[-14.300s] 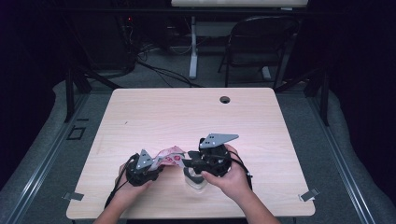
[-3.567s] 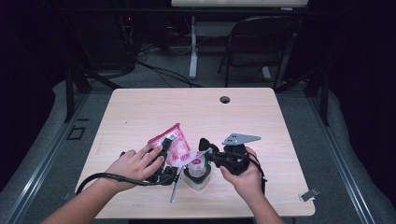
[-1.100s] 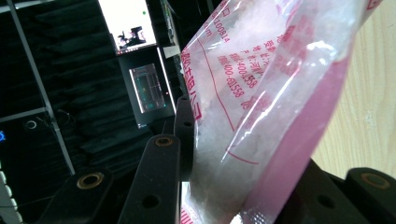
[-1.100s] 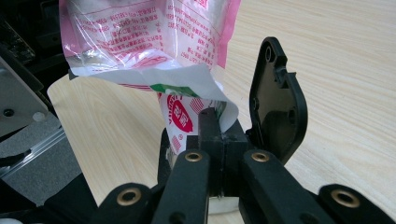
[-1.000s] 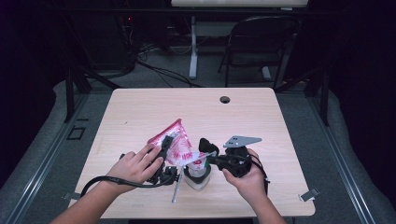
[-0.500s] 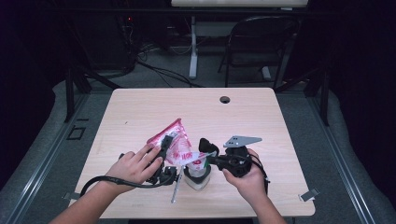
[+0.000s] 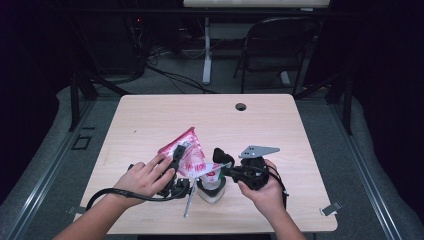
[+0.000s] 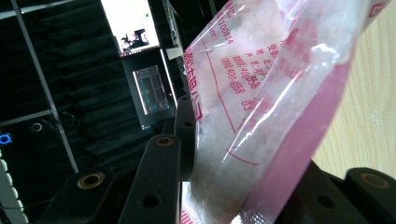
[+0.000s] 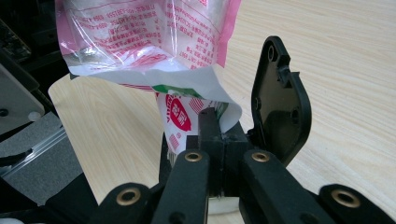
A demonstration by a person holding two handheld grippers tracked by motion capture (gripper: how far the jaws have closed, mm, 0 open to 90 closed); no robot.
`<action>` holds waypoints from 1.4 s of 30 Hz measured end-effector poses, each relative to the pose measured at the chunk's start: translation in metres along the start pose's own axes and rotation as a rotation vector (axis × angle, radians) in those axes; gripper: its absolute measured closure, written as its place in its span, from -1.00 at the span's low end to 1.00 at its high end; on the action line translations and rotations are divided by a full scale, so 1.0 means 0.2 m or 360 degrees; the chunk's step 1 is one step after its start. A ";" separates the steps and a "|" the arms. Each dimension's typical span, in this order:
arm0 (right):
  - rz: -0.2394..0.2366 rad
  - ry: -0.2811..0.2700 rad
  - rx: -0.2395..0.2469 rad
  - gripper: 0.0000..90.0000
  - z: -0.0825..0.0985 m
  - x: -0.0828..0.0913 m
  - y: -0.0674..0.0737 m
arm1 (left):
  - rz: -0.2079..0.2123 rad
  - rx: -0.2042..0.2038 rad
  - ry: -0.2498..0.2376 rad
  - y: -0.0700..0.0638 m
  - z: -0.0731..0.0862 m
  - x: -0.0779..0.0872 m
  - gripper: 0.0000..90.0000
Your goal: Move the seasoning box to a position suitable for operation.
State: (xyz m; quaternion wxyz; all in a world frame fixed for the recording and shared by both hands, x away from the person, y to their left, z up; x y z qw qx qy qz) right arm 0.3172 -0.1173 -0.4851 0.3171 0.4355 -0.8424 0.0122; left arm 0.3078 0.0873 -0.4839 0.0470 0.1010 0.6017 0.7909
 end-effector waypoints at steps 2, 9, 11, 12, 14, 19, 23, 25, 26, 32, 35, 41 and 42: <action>0.0007 -0.0002 -0.0001 1.00 0.00 0.00 0.00 | 0.0000 0.0008 -0.0002 0.00 0.00 0.00 0.68; 0.0006 0.0004 -0.0005 1.00 0.00 0.00 -0.01 | 0.0004 0.0012 -0.0003 0.00 0.00 0.00 0.68; 0.0008 0.0001 -0.0008 1.00 0.00 0.00 -0.01 | -0.0009 0.0004 -0.0006 0.01 -0.01 0.00 0.68; 0.0013 0.0005 -0.0004 1.00 0.00 0.01 -0.01 | -0.0012 0.0007 -0.0007 0.01 -0.01 0.00 0.68; 0.0015 0.0005 -0.0006 1.00 0.00 0.01 -0.01 | -0.0018 0.0010 -0.0013 0.02 -0.01 0.00 0.68; 0.0020 0.0017 0.0002 1.00 0.00 0.01 -0.01 | -0.0039 -0.0001 -0.0014 0.02 -0.01 0.00 0.68; 0.0030 0.0037 0.0016 1.00 0.01 0.01 -0.02 | -0.0022 -0.0003 -0.0012 0.02 -0.01 0.00 0.68; 0.0030 0.0037 0.0014 1.00 0.01 0.01 -0.02 | -0.0022 -0.0002 -0.0012 0.02 -0.01 0.00 0.68; 0.0028 0.0032 0.0010 1.00 0.01 0.00 -0.02 | -0.0023 -0.0003 -0.0014 0.02 -0.01 0.00 0.68; 0.0026 0.0038 0.0007 1.00 0.01 0.00 -0.01 | -0.0017 -0.0007 -0.0010 0.02 -0.01 0.00 0.68; 0.0025 0.0037 0.0005 1.00 0.01 0.00 -0.01 | -0.0031 -0.0001 -0.0013 0.02 0.00 0.00 0.68; 0.0023 0.0041 0.0008 1.00 0.01 0.00 -0.01 | -0.0027 -0.0008 -0.0015 0.03 0.00 0.00 0.68; 0.0023 0.0041 0.0008 1.00 0.01 0.00 -0.01 | -0.0028 -0.0008 -0.0017 0.03 0.00 0.00 0.68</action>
Point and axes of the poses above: each handheld gripper's, and its own axes: x roughly backward along the jaws, z roughly out of its underside, y roughly to its left, the point moved 4 cm from there along -x, roughly forward along the jaws, and after that the axes turned 3 degrees about -z, right-handed, at the moved point
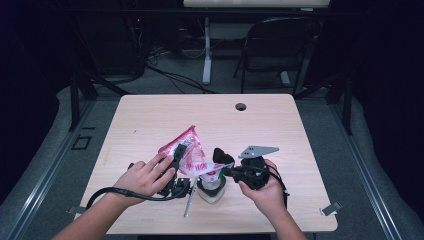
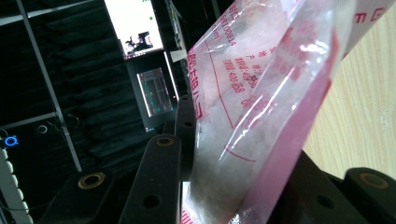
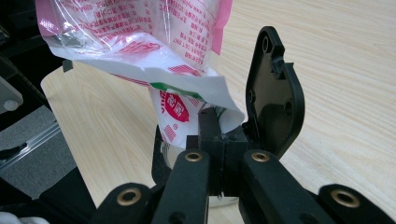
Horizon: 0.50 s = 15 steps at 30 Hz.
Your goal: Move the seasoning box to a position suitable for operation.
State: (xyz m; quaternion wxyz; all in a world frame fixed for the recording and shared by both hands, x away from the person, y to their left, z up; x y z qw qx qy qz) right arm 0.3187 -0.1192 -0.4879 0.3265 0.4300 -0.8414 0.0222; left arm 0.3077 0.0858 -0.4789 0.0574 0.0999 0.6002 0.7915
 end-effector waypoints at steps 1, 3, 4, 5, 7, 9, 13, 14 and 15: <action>0.0000 0.0003 0.0002 1.00 0.00 0.00 0.00 | 0.0001 0.0000 0.0001 0.00 0.00 0.00 0.68; 0.0003 0.0004 0.0001 1.00 0.00 0.00 0.00 | 0.0002 -0.0005 0.0000 0.00 0.00 0.00 0.68; 0.0001 0.0000 -0.0003 1.00 0.00 0.00 0.00 | 0.0002 -0.0005 0.0000 0.00 0.00 0.00 0.68; -0.0001 0.0005 -0.0002 1.00 0.00 -0.01 0.00 | 0.0003 -0.0006 0.0002 0.00 0.00 0.00 0.68; 0.0000 0.0012 -0.0002 1.00 0.01 -0.01 0.00 | 0.0010 0.0004 0.0007 0.00 0.00 0.00 0.68; 0.0000 0.0006 -0.0010 1.00 0.01 -0.01 0.00 | 0.0003 -0.0005 0.0004 0.00 0.00 0.00 0.68; -0.0003 0.0017 -0.0004 1.00 0.01 -0.01 -0.01 | -0.0015 0.0003 -0.0001 0.01 0.00 0.00 0.68; -0.0001 0.0015 -0.0006 1.00 0.01 -0.01 -0.01 | 0.0000 0.0003 0.0004 0.01 0.00 0.00 0.68; -0.0001 0.0016 -0.0006 1.00 0.01 -0.01 -0.01 | -0.0012 0.0002 0.0003 0.01 0.00 0.00 0.68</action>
Point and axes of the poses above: each handheld gripper's, and its own axes: x roughly backward along the jaws, z roughly out of its underside, y roughly to its left, the point moved 4 cm from there along -x, roughly forward along the jaws, and after that the axes turned 3 degrees about -z, right-handed, at the moved point
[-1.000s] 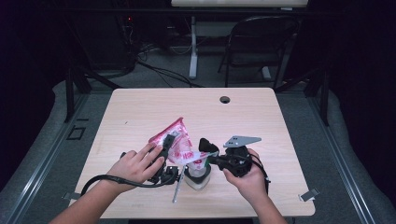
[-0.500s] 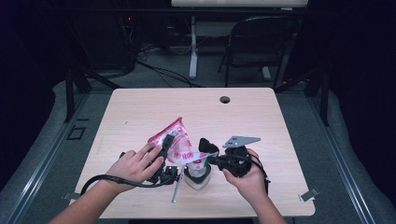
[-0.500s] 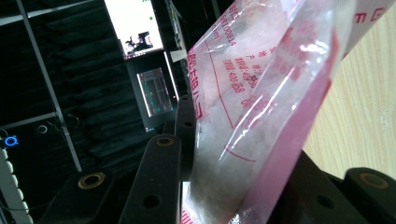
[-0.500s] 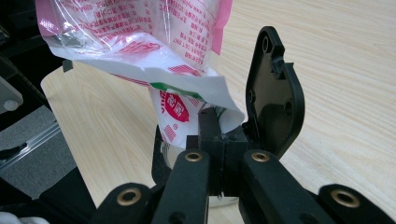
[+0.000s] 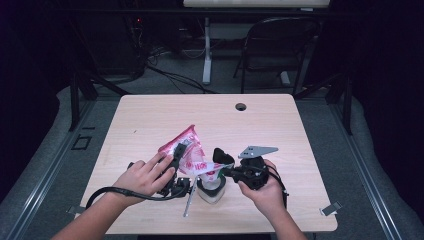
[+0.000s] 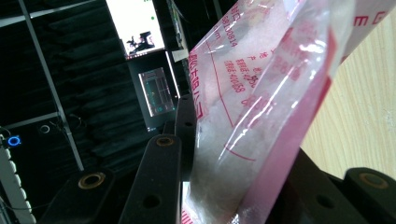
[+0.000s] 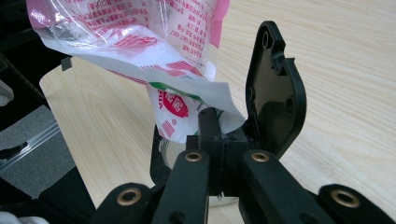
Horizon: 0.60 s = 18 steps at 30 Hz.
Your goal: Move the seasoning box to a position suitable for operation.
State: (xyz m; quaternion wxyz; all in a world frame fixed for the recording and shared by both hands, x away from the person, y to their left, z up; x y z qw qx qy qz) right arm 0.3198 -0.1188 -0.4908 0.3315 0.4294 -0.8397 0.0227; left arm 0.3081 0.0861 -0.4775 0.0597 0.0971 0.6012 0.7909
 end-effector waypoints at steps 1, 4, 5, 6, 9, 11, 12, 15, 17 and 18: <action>0.0001 0.0001 0.0000 1.00 0.00 0.00 0.00 | -0.0003 -0.0001 -0.0003 0.00 0.00 0.00 0.68; 0.0001 0.0005 0.0000 1.00 0.00 0.00 0.00 | 0.0009 -0.0004 0.0001 0.00 0.00 0.00 0.68; 0.0001 0.0006 0.0000 1.00 0.00 -0.01 0.00 | 0.0012 -0.0003 0.0002 0.00 0.00 0.00 0.68; 0.0002 0.0002 -0.0003 1.00 0.00 -0.01 0.00 | 0.0013 -0.0002 0.0002 0.00 0.00 0.00 0.68; 0.0005 0.0008 0.0000 1.00 0.00 -0.01 0.00 | 0.0013 -0.0001 0.0002 0.00 0.00 0.00 0.68; 0.0005 0.0003 -0.0006 1.00 0.00 -0.01 0.00 | 0.0013 -0.0001 0.0002 0.00 0.00 0.00 0.68; 0.0003 0.0002 -0.0008 1.00 0.01 -0.01 0.00 | 0.0014 0.0000 0.0003 0.00 0.00 0.00 0.68; 0.0005 0.0016 -0.0006 1.00 0.01 -0.01 -0.01 | 0.0001 -0.0008 -0.0005 0.00 0.00 0.00 0.68; 0.0002 0.0015 -0.0014 1.00 0.01 -0.01 -0.01 | 0.0000 -0.0012 -0.0004 0.00 -0.01 0.00 0.68; 0.0002 0.0016 -0.0015 1.00 0.01 -0.01 -0.01 | -0.0003 -0.0018 -0.0006 0.01 -0.01 0.00 0.68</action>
Point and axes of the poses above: each handheld gripper's, and its own axes: x roughly backward along the jaws, z roughly out of its underside, y roughly to its left, the point moved 4 cm from there along -x, roughly forward along the jaws, and after that the axes turned 3 degrees about -z, right-handed, at the moved point
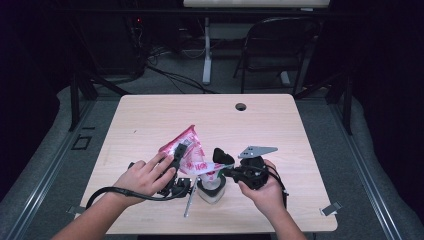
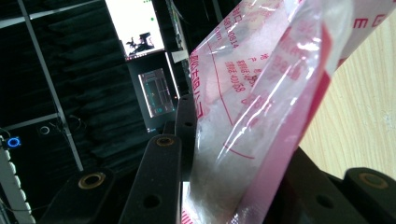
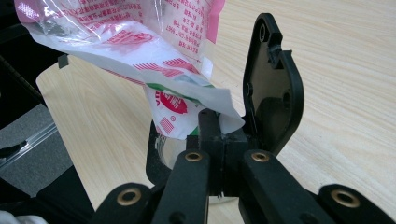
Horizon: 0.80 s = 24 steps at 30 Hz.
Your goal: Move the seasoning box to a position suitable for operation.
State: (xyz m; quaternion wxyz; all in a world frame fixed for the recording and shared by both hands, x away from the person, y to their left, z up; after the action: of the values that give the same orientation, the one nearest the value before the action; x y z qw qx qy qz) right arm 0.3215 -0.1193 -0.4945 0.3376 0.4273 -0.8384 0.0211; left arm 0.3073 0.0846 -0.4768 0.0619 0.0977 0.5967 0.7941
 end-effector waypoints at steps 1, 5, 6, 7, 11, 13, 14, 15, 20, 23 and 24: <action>0.0001 0.0002 0.0000 1.00 0.00 0.00 0.00 | -0.0002 0.0002 -0.0002 0.00 0.00 0.00 0.68; 0.0006 0.0011 0.0002 1.00 0.00 0.00 0.00 | 0.0006 0.0005 -0.0002 0.00 0.00 0.00 0.68; 0.0007 0.0010 -0.0001 1.00 0.00 0.00 -0.01 | -0.0004 0.0006 -0.0006 0.00 0.00 0.00 0.69; 0.0006 0.0011 -0.0002 1.00 0.00 -0.01 -0.01 | -0.0008 0.0005 -0.0006 0.00 0.00 0.00 0.69; 0.0007 0.0006 -0.0006 1.00 0.00 -0.01 -0.01 | 0.0001 0.0006 -0.0005 0.00 0.00 0.00 0.69; 0.0007 0.0012 -0.0001 1.00 0.01 0.00 -0.01 | -0.0003 0.0005 -0.0006 0.01 0.00 0.00 0.69; 0.0008 0.0012 -0.0001 1.00 0.01 0.00 -0.01 | -0.0003 0.0005 -0.0005 0.01 -0.01 0.01 0.69; 0.0007 0.0007 -0.0005 1.00 0.01 -0.01 -0.01 | -0.0019 0.0004 -0.0012 0.00 -0.01 0.01 0.69; 0.0011 0.0016 -0.0002 1.00 0.01 0.00 -0.01 | -0.0017 0.0009 -0.0011 0.01 -0.01 0.01 0.69; 0.0012 0.0026 0.0002 1.00 0.01 -0.01 -0.02 | -0.0019 0.0003 -0.0013 0.01 -0.01 0.01 0.69; 0.0013 0.0027 0.0002 1.00 0.01 -0.01 -0.02 | -0.0019 0.0004 -0.0013 0.00 -0.01 0.01 0.69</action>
State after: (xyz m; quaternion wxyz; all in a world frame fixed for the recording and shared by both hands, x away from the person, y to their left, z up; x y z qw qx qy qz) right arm 0.3233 -0.1211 -0.4974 0.3444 0.4239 -0.8372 0.0267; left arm 0.3053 0.0835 -0.4762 0.0690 0.0975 0.5979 0.7926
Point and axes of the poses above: each handheld gripper's, and its own axes: x roughly backward along the jaws, z roughly out of its underside, y roughly to its left, the point moved 4 cm from there along -x, roughly forward along the jaws, and after that the axes turned 3 degrees about -z, right-handed, at the moved point
